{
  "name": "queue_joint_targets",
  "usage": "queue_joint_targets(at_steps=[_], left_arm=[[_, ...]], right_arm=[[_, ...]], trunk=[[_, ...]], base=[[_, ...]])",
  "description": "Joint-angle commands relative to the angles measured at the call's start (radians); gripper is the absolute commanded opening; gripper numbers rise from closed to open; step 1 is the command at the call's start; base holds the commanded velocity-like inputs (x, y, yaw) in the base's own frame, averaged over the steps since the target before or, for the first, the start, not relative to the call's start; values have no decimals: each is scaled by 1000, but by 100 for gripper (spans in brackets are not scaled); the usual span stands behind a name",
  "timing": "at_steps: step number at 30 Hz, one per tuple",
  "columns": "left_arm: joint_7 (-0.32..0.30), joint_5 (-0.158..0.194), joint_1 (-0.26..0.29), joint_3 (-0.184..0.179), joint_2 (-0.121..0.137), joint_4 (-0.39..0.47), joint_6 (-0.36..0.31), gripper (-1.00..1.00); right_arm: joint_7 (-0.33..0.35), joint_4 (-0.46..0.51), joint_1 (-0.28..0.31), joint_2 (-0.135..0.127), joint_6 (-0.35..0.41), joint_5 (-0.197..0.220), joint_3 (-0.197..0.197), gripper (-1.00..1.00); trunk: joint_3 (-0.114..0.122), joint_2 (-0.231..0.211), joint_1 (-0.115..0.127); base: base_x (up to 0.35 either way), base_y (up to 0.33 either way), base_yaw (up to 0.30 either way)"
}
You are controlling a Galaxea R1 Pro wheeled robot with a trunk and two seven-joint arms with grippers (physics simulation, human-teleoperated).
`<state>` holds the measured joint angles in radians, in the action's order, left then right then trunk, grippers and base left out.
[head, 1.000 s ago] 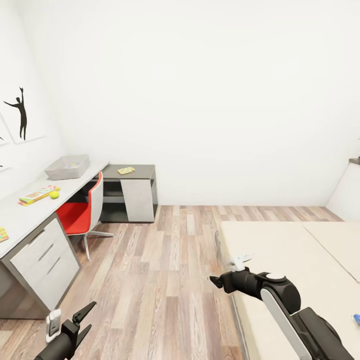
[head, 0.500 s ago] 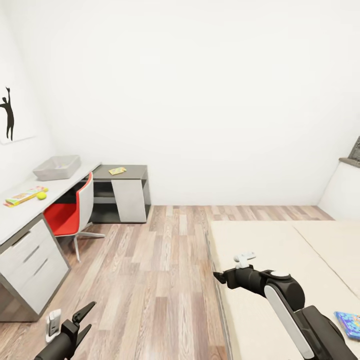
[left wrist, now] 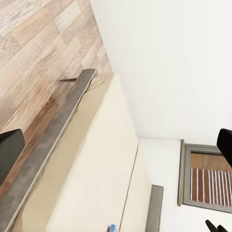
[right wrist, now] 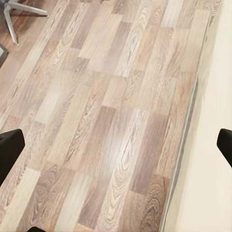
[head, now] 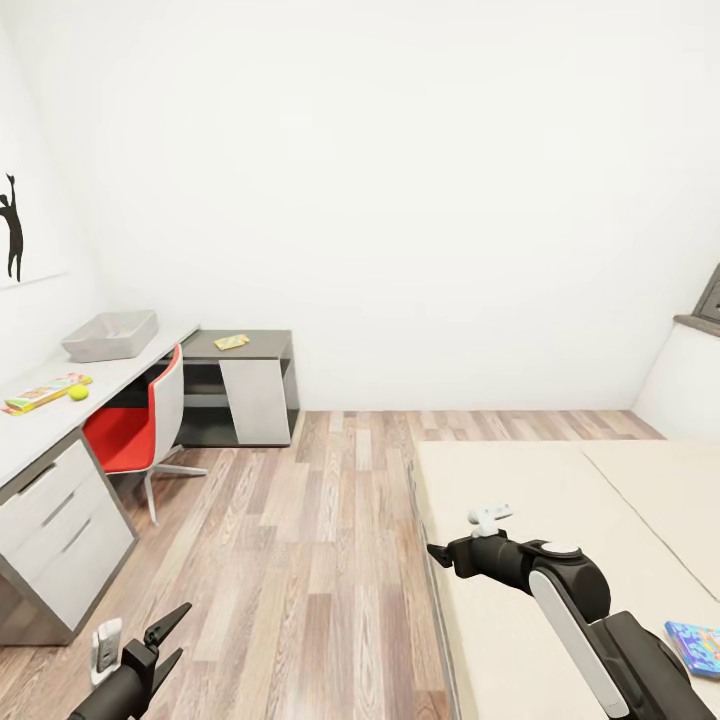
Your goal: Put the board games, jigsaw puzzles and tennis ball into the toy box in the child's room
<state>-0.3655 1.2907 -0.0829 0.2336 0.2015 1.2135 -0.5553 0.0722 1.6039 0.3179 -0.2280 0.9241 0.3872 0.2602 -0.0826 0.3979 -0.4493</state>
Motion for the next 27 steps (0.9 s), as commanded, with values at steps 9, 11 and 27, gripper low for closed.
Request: queue_joint_targets(at_steps=[9,11,27], left_arm=[[5,7,0,1,0,1,-8,100],[6,7,0,1,0,0,-8,100],[6,8,0,1,1,0,-8,100]], right_arm=[[8,1,1,-1,4,-8,0,100],[8,1,1,-2,4,-8,0,100],[7,1,1,-1,4,-10,-1,100]], trunk=[[-2,2,-1],[-2,2,-1],[-2,2,-1]], base=[[0,-28,-1],[0,-140,0],[0,-240,0]])
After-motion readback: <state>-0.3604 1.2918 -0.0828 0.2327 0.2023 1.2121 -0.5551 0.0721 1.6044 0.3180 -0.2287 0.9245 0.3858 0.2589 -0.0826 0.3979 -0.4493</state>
